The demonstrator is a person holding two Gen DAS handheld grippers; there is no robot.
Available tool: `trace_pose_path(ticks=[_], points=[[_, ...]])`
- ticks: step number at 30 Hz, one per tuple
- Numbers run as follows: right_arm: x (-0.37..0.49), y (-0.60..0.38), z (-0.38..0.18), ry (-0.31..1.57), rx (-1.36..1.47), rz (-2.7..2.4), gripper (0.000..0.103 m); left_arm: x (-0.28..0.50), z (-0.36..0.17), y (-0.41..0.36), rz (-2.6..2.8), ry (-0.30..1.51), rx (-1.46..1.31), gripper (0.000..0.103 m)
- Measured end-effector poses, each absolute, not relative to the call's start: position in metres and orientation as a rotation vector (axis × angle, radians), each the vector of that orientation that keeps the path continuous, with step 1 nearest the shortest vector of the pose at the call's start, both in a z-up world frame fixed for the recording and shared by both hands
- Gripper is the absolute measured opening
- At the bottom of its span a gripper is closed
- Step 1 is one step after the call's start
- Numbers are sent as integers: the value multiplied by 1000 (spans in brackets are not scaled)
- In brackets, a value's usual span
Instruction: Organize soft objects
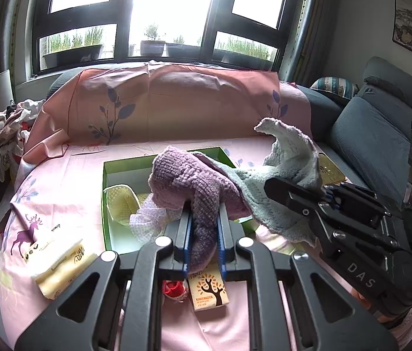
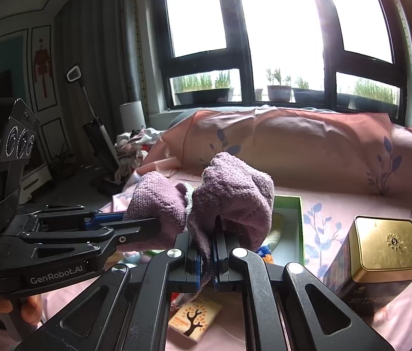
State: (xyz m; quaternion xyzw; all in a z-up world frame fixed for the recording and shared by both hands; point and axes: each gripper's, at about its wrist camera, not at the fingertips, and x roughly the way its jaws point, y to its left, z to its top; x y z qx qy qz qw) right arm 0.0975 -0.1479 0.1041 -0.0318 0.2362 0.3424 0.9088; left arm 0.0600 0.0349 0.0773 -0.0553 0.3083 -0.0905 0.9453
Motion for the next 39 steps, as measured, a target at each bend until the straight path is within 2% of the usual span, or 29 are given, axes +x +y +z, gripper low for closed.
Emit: trace_pose_path(ticks=[16,39], points=[[150,-121,99,499,-72,691,7,127,78,51,-134,645,-106,13],[216,-89,31,695,-87,663,7,190,9,61,-51,817,-89,13]])
